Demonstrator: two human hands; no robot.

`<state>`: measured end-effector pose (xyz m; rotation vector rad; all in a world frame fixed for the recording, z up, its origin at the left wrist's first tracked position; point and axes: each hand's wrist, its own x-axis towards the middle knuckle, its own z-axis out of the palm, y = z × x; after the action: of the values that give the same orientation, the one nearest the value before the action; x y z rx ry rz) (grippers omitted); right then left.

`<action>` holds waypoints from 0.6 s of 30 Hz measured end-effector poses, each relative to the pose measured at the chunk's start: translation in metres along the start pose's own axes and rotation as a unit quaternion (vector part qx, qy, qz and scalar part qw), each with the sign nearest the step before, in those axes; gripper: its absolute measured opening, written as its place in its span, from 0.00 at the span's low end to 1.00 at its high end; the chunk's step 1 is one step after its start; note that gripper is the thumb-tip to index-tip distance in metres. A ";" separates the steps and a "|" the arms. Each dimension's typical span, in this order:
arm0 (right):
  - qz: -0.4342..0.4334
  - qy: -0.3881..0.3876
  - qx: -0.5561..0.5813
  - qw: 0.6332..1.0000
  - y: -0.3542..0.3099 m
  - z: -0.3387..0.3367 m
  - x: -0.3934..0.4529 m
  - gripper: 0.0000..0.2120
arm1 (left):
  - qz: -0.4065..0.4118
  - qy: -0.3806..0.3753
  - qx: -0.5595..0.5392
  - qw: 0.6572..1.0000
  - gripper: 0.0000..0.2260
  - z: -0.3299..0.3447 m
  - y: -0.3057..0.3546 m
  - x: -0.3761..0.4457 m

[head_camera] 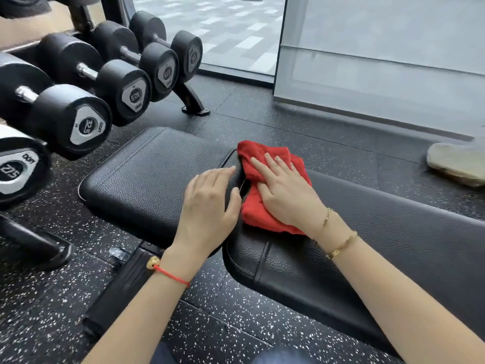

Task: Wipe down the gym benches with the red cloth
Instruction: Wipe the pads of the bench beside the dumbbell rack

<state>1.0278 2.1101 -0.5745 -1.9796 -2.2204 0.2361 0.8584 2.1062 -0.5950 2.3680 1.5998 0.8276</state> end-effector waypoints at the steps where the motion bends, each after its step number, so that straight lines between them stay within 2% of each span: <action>1: 0.007 -0.002 0.005 1.000 0.001 0.000 0.004 0.27 | 0.002 -0.002 0.003 1.000 0.21 0.002 0.001 -0.001; 9: -0.010 0.014 0.021 1.000 0.000 0.005 -0.068 0.28 | 0.035 -0.014 0.056 0.998 0.20 0.009 -0.007 -0.009; 13: 0.073 0.044 0.032 0.996 0.012 0.003 -0.086 0.28 | 0.045 -0.012 0.066 0.997 0.20 0.010 -0.007 -0.011; 18: 0.177 0.060 0.008 0.982 0.020 -0.003 -0.043 0.27 | 0.045 -0.017 0.082 0.995 0.20 0.011 -0.008 -0.011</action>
<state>1.0526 2.0692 -0.5767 -2.3029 -1.7795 0.1679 0.8548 2.1013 -0.6111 2.5688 1.6164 0.6931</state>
